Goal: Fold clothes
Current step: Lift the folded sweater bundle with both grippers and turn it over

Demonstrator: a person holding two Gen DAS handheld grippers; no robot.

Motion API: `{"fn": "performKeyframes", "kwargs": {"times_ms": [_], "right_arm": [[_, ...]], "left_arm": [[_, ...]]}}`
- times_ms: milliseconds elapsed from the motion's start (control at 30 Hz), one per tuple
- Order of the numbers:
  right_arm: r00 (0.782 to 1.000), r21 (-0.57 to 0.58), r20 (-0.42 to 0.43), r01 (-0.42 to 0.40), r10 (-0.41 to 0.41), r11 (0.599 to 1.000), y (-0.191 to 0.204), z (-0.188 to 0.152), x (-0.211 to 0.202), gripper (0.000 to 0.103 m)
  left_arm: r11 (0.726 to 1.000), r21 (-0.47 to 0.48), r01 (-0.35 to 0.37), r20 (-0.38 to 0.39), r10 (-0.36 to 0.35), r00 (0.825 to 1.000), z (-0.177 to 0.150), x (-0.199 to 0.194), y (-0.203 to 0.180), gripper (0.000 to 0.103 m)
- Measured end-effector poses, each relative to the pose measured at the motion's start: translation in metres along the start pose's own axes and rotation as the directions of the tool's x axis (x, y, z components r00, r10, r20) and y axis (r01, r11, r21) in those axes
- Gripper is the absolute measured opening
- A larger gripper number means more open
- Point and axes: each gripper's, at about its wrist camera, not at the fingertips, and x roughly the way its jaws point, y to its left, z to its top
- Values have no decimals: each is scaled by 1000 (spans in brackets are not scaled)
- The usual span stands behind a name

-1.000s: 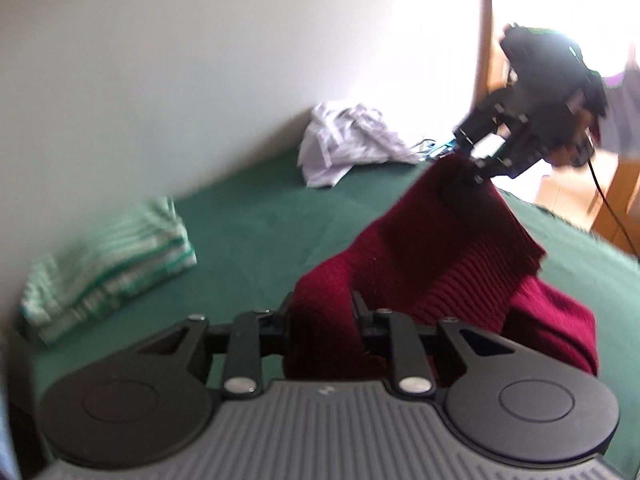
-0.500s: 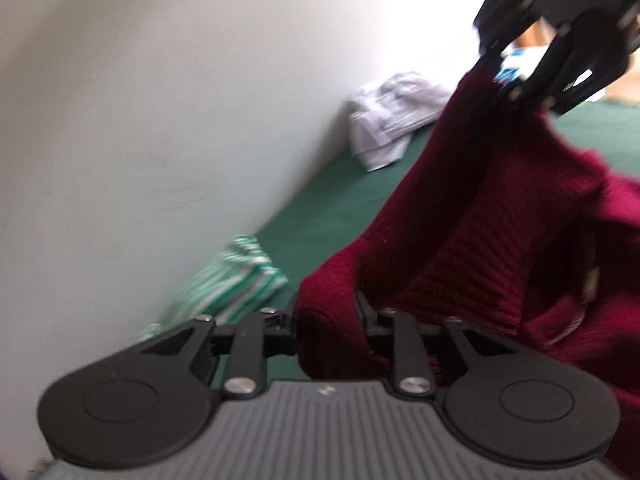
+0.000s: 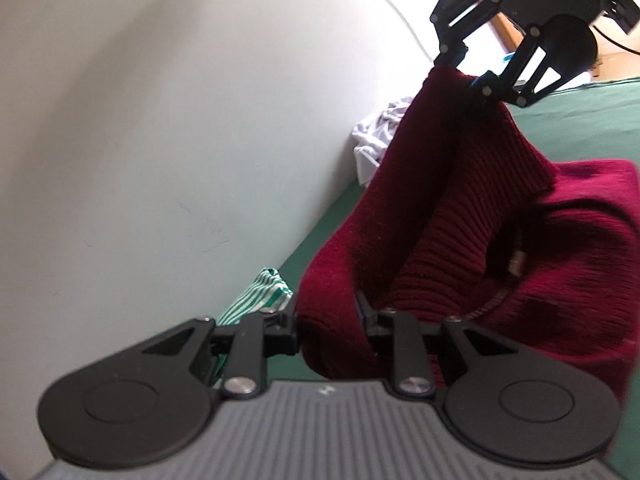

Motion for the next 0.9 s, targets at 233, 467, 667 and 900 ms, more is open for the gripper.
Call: {"fn": "performKeyframes", "kwargs": {"times_ms": [233,467,667,900], "right_arm": [[994,-192,66,-73,87,979,30,3,-61,23],[999,1,-41,-21,21,1000,0,8,-23,23],[988,11,-41,149,-149,989,-11,5,30,23],[973,-235,34,228,-227,945,29,-24,40,23]], "left_arm": [[988,136,78,9,-80,997,-8,-48,-33,27],[995,99,-4,-19,6,1000,16,-25,-15,29],[981,104,-163,-52,169,984,26,40,12,31],[973,169,-157,-40,166,985,16,52,-21,31]]}}
